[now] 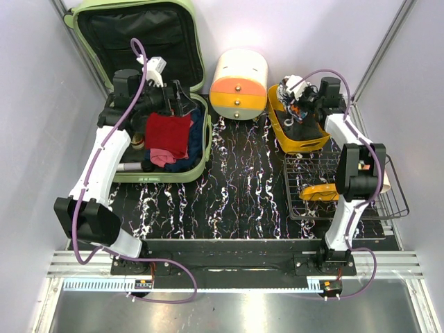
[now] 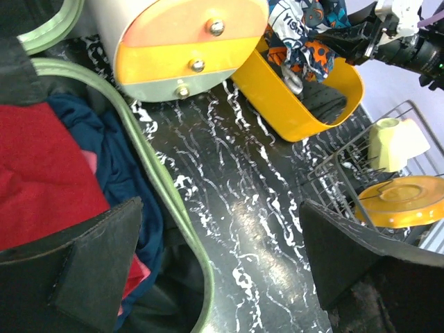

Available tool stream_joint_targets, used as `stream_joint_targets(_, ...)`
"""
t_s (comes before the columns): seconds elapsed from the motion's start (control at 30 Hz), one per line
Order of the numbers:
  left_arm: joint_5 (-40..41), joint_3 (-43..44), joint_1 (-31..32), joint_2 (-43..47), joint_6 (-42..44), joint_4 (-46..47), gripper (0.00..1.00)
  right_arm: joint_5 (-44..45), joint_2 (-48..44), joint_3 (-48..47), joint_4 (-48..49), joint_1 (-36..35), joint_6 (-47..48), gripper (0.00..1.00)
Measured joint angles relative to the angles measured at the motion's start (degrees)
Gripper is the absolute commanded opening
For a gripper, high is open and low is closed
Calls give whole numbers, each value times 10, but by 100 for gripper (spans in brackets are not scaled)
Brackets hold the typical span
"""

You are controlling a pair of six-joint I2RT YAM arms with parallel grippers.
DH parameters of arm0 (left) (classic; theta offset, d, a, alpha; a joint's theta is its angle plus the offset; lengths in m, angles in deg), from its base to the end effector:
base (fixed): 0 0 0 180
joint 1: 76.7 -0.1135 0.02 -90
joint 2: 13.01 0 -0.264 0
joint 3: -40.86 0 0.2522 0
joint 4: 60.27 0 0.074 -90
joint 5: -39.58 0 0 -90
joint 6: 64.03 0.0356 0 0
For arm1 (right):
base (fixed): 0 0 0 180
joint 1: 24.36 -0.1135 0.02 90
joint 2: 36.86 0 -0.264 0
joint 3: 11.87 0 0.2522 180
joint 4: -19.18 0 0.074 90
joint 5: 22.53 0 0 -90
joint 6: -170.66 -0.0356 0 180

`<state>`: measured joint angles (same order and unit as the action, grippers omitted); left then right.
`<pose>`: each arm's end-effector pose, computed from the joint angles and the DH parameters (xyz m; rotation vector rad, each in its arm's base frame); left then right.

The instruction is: Open, take out, and arrange the luggage

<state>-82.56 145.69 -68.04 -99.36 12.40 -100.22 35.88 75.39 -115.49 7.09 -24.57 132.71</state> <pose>0.3326 -0.0698 0.4188 0.2960 1.9462 -0.7997 0.4668 0.0204 0.2831 -1.1350 1.4960 -0.0877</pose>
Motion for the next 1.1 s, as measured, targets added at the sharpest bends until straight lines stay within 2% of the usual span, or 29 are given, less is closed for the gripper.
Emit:
stream_joint_targets(0.13, 7, 0, -13, 0, 19, -20, 99, -1, 65, -22, 11, 0, 73, 0)
stream_joint_targets(0.2, 10, 0, -17, 0, 27, -28, 99, -6, 92, -28, 10, 0, 107, 25)
stream_joint_targets(0.23, 11, 0, -20, 0, 33, -32, 99, -7, 102, -28, 8, 0, 125, 47)
stream_joint_targets(0.27, 13, 0, -21, 0, 37, -35, 99, -8, 109, -28, 3, 0, 140, 81)
stream_joint_targets(0.33, 16, 0, -24, 1, 45, -43, 99, -8, 118, -29, -5, 0, 156, 90)
stream_joint_targets(0.47, 22, -1, -27, 1, 57, -51, 99, -6, 120, -42, -19, 0, 171, 94)
stream_joint_targets(0.6, 23, -7, -30, 4, 69, -54, 99, -9, 103, -51, -50, 0, 136, 97)
stream_joint_targets(0.77, 23, -8, -42, 5, 81, -59, 99, -28, 28, -51, -112, 0, 73, 99)
stream_joint_targets(0.87, 21, -8, -58, 5, 89, -60, 99, -48, -34, -55, -165, 0, 44, 97)
stream_joint_targets(0.93, 18, -8, -70, 5, 92, -62, 99, -58, -60, -70, -187, 0, 14, 94)
stream_joint_targets(1.03, 14, -8, -88, 5, 92, -64, 99, -61, -54, -132, -211, 0, -75, 75)
stream_joint_targets(1.07, 13, -8, -94, 4, 92, -65, 99, -60, -40, -160, -216, 2, -113, 64)
stream_joint_targets(1.1, 12, -8, -101, 3, 92, -65, 99, -58, -21, -190, -216, 3, -151, 61)
